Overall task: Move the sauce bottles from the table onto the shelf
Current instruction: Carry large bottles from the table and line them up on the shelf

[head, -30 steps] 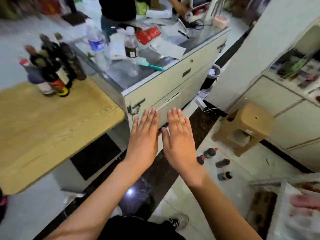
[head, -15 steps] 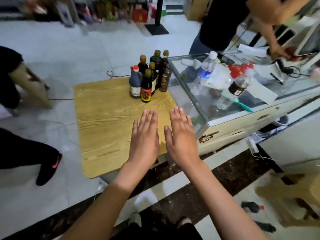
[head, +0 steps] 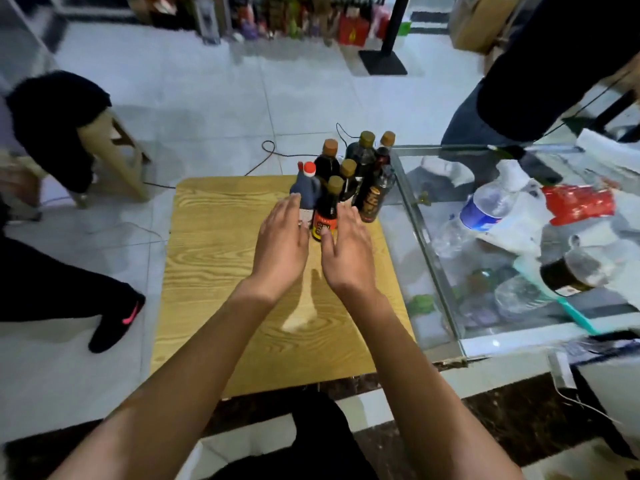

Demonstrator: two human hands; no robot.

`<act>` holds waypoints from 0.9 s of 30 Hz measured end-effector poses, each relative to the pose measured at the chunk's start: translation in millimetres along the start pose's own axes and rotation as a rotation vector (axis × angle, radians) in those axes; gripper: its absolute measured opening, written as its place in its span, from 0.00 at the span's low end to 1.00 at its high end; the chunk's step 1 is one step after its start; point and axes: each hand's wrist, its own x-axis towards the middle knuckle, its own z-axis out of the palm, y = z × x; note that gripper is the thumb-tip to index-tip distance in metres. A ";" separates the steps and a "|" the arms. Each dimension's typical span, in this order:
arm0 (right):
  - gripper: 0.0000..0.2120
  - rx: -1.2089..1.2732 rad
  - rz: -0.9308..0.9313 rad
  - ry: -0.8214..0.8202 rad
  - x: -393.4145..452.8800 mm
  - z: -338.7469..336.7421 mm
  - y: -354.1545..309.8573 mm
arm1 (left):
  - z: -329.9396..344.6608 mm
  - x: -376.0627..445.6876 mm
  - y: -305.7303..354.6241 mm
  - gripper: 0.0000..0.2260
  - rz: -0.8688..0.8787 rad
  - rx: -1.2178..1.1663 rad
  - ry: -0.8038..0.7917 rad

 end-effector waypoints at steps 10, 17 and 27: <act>0.26 0.312 0.212 -0.114 133.7 21.9 51.9 | 53.4 159.6 -2.7 0.19 -0.424 -0.221 -0.025; 0.23 0.114 0.055 -0.287 162.9 35.7 71.7 | 87.6 200.2 -29.2 0.29 -0.550 -0.564 -0.178; 0.21 0.236 0.101 -0.319 168.4 38.2 81.3 | 80.5 220.2 -59.8 0.46 -0.432 -0.360 -0.338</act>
